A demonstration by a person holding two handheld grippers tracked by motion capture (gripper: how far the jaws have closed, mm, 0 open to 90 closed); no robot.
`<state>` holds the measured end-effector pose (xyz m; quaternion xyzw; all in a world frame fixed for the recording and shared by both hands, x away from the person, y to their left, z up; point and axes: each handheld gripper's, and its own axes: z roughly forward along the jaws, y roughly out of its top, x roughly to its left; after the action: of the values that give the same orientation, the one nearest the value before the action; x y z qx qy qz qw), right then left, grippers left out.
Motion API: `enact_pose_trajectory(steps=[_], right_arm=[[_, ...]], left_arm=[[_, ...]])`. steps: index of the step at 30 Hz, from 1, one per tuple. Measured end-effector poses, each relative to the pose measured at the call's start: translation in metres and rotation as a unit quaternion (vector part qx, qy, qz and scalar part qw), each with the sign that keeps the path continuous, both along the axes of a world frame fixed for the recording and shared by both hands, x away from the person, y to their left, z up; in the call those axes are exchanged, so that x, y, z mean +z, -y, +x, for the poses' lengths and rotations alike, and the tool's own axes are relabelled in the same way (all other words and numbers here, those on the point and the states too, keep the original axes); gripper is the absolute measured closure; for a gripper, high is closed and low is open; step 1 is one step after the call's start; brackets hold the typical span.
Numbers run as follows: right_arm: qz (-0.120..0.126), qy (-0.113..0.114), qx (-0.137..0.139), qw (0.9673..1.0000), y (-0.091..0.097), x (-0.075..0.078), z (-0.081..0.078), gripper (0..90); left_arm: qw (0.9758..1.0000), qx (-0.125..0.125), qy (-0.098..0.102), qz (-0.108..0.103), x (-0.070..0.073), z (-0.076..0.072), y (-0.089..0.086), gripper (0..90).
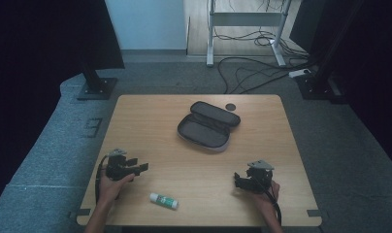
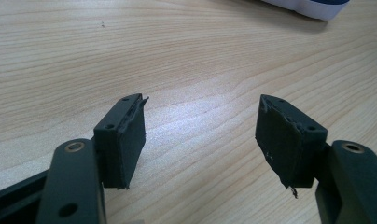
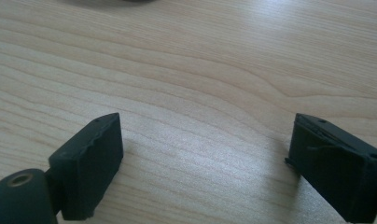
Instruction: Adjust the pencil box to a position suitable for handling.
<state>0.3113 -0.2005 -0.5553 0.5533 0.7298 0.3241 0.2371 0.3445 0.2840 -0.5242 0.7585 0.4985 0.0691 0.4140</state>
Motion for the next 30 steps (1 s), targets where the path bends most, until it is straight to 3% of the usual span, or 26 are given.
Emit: enact_pose_trajectory(steps=[7, 11, 18, 30], right_arm=[[0.003, 0.003, -0.006, 1.0, 0.001, 0.0, -0.001, 14.5], [0.016, 0.003, -0.005, 0.9999, 0.002, 0.003, -0.001, 17.3], [0.031, 0.025, -0.003, 0.9992, 0.003, 0.009, -0.001, 20.3], [0.041, 0.036, 0.011, 0.9984, 0.0, 0.019, 0.004, 21.8]], left_arm=[[1.0, 0.002, 0.001, -0.005, 0.002, 0.0, 0.002, 33.6], [0.9999, 0.003, 0.002, -0.01, 0.004, 0.001, 0.005, 33.8], [0.9999, -0.003, 0.006, -0.008, 0.009, 0.005, 0.013, 33.7], [0.9997, -0.007, 0.018, -0.011, 0.019, 0.015, 0.027, 34.1]])
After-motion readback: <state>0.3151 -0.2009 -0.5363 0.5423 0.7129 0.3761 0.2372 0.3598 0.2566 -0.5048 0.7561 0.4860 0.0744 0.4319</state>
